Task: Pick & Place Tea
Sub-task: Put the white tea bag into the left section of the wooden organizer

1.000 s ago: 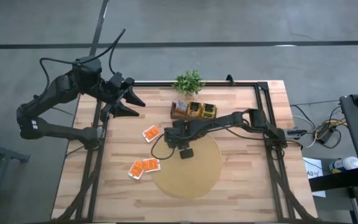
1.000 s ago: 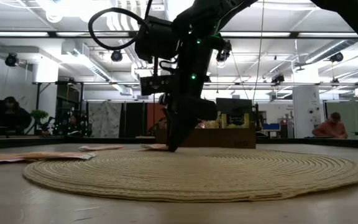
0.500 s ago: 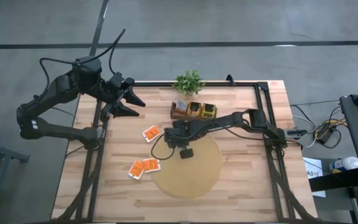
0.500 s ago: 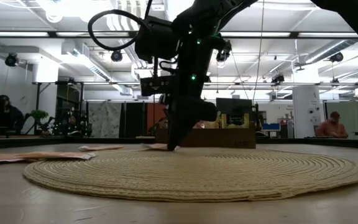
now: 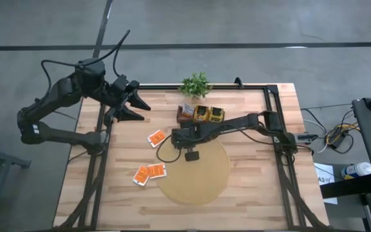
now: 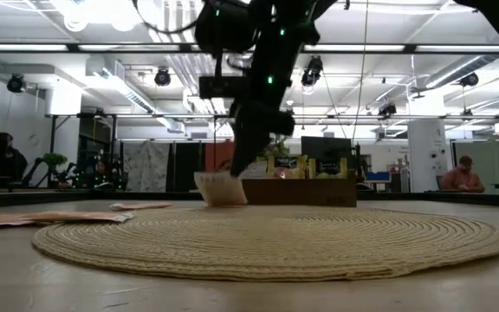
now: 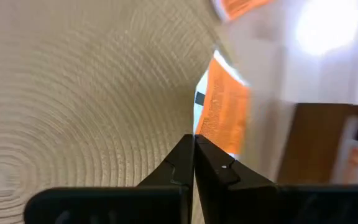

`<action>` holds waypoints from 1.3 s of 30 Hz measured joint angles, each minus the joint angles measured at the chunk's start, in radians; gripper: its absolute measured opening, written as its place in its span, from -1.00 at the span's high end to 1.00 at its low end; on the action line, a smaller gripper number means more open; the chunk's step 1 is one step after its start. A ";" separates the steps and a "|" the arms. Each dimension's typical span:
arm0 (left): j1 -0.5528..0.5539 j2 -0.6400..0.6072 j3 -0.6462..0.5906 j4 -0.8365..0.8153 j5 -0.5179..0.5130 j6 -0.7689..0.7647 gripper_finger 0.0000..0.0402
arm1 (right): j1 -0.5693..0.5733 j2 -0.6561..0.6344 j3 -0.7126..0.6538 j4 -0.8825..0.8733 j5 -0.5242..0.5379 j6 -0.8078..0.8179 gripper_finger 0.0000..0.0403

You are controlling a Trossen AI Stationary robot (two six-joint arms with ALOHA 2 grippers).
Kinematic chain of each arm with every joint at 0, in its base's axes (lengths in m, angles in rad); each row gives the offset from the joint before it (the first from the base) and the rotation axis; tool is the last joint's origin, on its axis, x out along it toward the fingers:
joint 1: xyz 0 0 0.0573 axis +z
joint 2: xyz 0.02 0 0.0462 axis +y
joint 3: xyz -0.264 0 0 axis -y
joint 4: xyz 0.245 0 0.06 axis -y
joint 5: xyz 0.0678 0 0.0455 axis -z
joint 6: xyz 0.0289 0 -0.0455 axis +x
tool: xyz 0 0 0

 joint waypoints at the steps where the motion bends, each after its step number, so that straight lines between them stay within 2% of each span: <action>1: 0.000 0.000 0.000 0.000 0.000 -0.003 -0.12 | 0.000 -0.014 0.003 -0.004 0.000 0.007 0.96; 9: 0.000 0.000 0.000 0.003 0.002 -0.004 -0.12 | -0.025 -0.146 0.033 -0.021 -0.036 0.054 0.96; 17: 0.000 -0.001 0.000 0.010 0.002 -0.004 -0.12 | -0.129 -0.275 0.023 -0.021 -0.039 0.074 0.96; 27: 0.000 -0.004 0.000 0.009 -0.001 -0.007 -0.12 | -0.273 -0.309 0.016 -0.019 -0.277 0.058 0.96; 32: 0.000 -0.008 0.000 0.008 -0.001 -0.007 -0.12 | -0.333 -0.310 -0.012 -0.021 -0.320 0.051 0.96; 36: 0.000 -0.010 0.000 0.008 -0.001 -0.007 -0.12 | -0.378 -0.311 -0.037 -0.013 -0.394 0.052 0.96; 39: 0.000 -0.010 0.000 0.008 -0.001 -0.006 -0.12 | -0.399 -0.311 -0.075 -0.013 -0.404 0.056 0.96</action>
